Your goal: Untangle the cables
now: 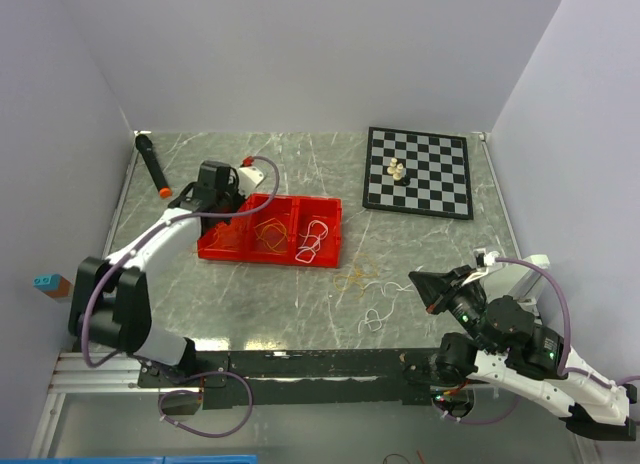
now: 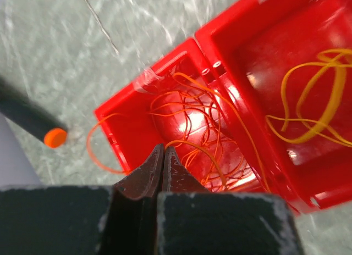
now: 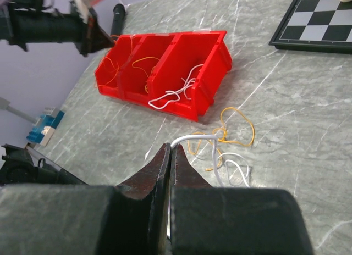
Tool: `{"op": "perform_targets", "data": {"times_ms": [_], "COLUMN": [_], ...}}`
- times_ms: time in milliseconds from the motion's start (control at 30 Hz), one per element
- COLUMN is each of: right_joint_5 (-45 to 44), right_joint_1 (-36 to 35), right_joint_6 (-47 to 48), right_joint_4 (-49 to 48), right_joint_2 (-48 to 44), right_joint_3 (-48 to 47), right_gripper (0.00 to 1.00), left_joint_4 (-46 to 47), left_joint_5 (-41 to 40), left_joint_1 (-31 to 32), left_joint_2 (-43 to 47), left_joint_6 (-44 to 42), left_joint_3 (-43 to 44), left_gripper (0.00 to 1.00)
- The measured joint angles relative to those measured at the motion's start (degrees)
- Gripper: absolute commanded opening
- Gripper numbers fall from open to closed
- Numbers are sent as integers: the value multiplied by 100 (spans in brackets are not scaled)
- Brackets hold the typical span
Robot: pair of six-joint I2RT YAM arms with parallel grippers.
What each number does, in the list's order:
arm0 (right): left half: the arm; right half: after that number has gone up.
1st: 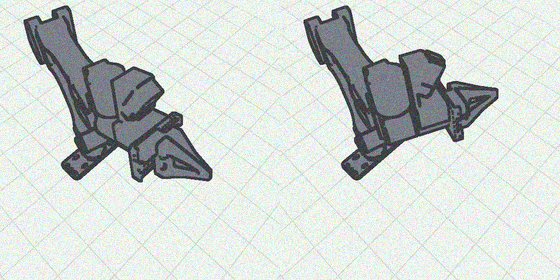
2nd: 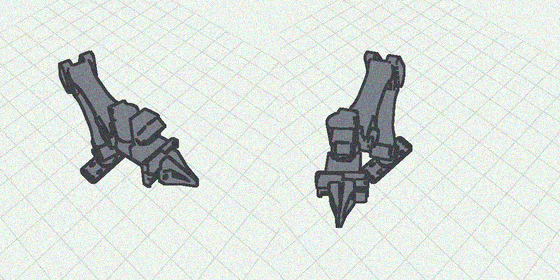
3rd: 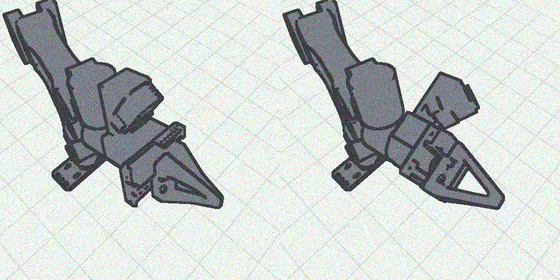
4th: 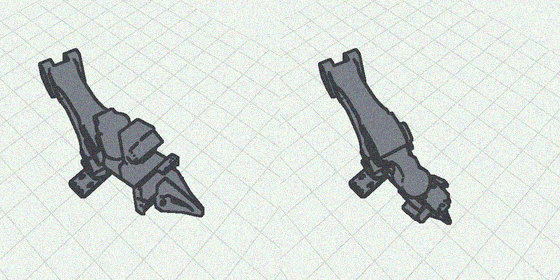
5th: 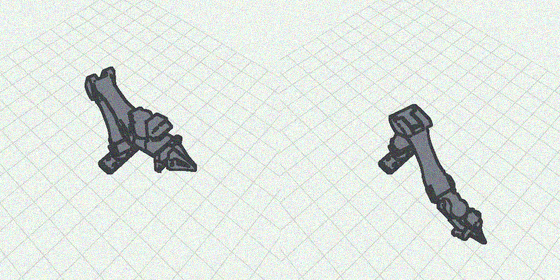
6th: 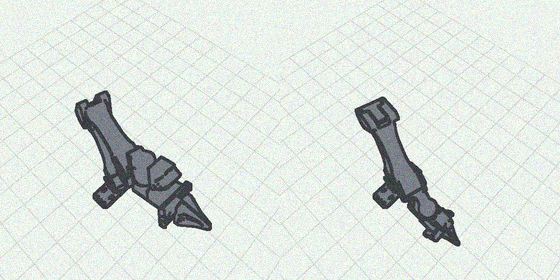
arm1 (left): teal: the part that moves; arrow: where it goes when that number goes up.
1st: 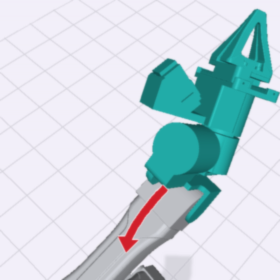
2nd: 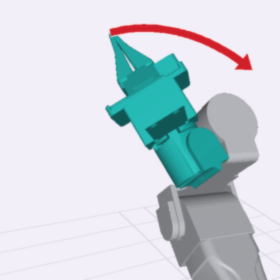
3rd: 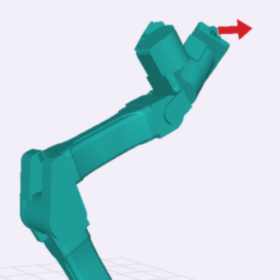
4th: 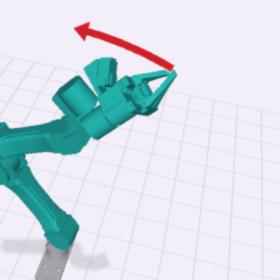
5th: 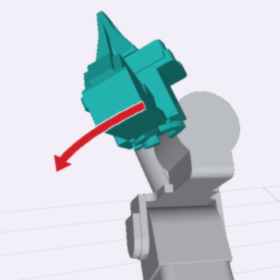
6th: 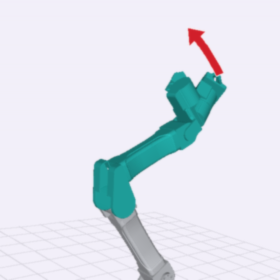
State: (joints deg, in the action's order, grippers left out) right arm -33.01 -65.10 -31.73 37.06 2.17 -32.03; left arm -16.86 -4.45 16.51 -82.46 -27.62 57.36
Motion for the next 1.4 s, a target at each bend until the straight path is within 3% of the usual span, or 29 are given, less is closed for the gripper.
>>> {"op": "perform_targets", "data": {"times_ms": [233, 533, 700, 800, 900, 1033, 1200, 1400], "right_joint_5": [-2, -2, 0, 0, -2, 0, 2, 2], "right_joint_1": [0, 0, 0, 0, 0, 0, 0, 0], "right_joint_6": [-42, -42, -44, -46, -48, -44, -44, -44], "right_joint_4": [35, -4, -20, -20, -24, -57, -66, -81], "right_joint_2": [0, 15, 15, 15, 15, 24, 37, 39], "right_joint_3": [0, 0, 0, 0, 0, 0, 0, 2], "right_gripper": [0, 0, 0, 0, 0, 0, 0, 0], "left_joint_4": [509, 1123, 850, 671, 372, 48, -407, -848], "left_joint_5": [-358, -494, -136, 131, 424, 728, 1040, 1843], "left_joint_1": [-328, -516, -514, -568, -682, -848, -1036, -1235], "left_joint_2": [-811, -857, -855, -798, -643, -372, -210, -114], "left_joint_6": [-48, -151, -4, -15, -109, -304, -479, -299], "left_joint_3": [-122, -212, 81, 214, 238, 236, 426, 1222], "left_gripper": [1, 2, 27, 49, 79, 99, 97, 77]}}
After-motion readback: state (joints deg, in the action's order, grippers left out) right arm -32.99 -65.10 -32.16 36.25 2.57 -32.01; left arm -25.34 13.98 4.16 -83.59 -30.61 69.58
